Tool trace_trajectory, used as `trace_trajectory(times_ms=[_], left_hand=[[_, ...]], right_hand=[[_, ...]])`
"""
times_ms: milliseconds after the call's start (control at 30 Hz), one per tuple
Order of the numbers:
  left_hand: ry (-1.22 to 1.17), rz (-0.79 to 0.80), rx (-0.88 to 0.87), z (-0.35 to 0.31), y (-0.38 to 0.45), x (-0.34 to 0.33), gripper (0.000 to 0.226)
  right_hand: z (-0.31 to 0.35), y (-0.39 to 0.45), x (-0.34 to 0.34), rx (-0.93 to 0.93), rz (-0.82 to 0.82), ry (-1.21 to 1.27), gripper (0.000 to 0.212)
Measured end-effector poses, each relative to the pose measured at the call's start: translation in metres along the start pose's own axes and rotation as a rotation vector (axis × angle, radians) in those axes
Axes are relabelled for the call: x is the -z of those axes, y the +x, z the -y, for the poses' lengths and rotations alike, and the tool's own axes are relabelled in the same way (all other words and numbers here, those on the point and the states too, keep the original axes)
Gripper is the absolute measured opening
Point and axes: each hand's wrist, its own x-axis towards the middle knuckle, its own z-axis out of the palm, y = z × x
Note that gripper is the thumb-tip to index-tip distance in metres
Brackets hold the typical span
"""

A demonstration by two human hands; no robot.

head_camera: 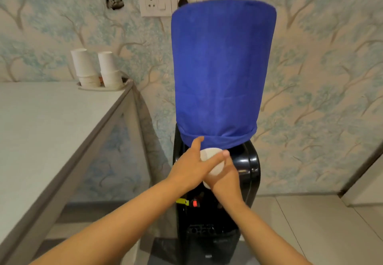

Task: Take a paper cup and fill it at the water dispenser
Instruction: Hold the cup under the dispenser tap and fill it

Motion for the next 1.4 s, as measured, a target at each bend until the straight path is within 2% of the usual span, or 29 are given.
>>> trace_trajectory(times_ms=[67,133,267,467,667,800,933,1233,1400], left_hand=[[-0.059,-0.057,0.019,0.011,-0.004,-0.019,0.110],[-0.022,-0.110,0.017,0.029,-0.005,-0.035,0.099],[0.433,-0.096,0.024,0.074,0.001,-0.077,0.085],[0.859,-0.074,-0.029,0.108,0.015,-0.126,0.114],[1.065,0.051,0.002,0.104,0.049,-0.135,0.148],[1.082,0.085,0.053,0.110,0.056,-0.141,0.155],[1.035,0.074,0.052,0.114,0.058,-0.143,0.155],[0.987,-0.027,-0.037,0.135,0.065,-0.151,0.155],[0.966,-0.057,-0.106,0.138,0.064,-0.151,0.155]], right_hand=[[-0.023,-0.009,0.023,-0.044,-0.031,0.076,0.053],[-0.044,-0.021,0.045,-0.067,-0.048,0.084,0.051],[-0.103,-0.040,0.078,-0.154,-0.029,0.076,0.053],[-0.176,-0.067,0.087,-0.346,0.042,-0.038,0.066],[-0.210,-0.069,0.063,-0.388,0.187,-0.104,0.073],[-0.226,-0.063,0.046,-0.432,0.266,-0.112,0.069],[-0.240,-0.055,0.035,-0.481,0.278,-0.149,0.069],[-0.252,-0.027,0.004,-0.600,0.270,-0.120,0.071],[-0.253,-0.011,-0.011,-0.652,0.251,-0.149,0.062]])
